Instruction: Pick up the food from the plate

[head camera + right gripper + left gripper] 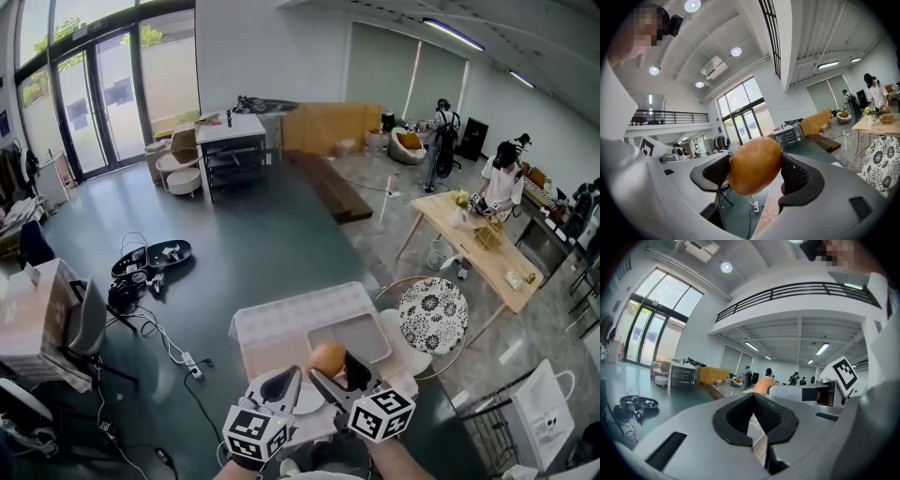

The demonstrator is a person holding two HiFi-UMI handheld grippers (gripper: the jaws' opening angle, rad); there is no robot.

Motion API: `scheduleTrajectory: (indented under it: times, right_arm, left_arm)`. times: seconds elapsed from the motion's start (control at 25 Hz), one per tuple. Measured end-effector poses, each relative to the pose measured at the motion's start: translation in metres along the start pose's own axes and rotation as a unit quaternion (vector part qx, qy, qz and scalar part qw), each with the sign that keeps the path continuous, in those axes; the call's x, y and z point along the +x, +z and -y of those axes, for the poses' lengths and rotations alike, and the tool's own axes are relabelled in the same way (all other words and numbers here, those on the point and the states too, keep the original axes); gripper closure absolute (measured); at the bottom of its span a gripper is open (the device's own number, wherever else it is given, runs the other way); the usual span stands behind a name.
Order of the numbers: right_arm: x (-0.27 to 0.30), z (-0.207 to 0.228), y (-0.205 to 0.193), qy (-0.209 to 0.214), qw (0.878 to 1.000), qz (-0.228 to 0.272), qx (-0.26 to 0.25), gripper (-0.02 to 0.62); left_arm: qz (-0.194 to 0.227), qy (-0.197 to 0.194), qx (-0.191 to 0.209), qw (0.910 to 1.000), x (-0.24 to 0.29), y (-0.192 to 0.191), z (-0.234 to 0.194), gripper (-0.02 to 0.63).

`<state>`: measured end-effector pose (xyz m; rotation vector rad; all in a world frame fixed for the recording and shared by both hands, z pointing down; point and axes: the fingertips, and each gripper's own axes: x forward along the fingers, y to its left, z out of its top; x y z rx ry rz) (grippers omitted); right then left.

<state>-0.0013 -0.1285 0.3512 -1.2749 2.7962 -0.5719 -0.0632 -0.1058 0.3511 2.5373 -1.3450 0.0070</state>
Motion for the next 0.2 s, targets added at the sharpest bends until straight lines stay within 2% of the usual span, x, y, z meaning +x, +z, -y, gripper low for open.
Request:
scheduleTrajectory:
  times: [0.2]
  right_arm:
    - [-0.0005,0.0038,0.0034,-0.003,1.0,0.0,0.001,0.275]
  left_arm:
    - [-0.001,0.002,0.0,1.0,0.0028,0.0019,0.0002,0.6]
